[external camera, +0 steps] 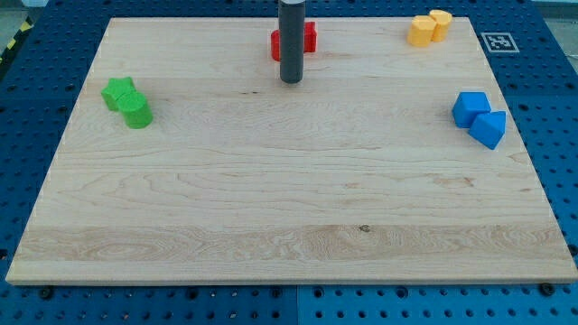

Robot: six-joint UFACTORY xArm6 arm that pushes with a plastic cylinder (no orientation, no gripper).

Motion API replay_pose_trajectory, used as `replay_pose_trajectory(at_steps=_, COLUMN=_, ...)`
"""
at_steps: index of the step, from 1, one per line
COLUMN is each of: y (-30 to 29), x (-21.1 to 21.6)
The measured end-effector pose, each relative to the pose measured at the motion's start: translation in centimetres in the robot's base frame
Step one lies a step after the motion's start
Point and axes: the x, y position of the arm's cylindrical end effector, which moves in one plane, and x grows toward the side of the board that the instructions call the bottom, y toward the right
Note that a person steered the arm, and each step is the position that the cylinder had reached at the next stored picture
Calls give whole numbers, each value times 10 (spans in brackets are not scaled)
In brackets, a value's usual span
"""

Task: Nudge the blue triangle left a bit

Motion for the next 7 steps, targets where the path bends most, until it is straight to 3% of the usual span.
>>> replay_pose_trajectory(at_steps=1, y=-1, x=6)
replay_pose_trajectory(at_steps=5, y=32, x=132)
replay_pose_trajectory(at_steps=7, y=39, x=141)
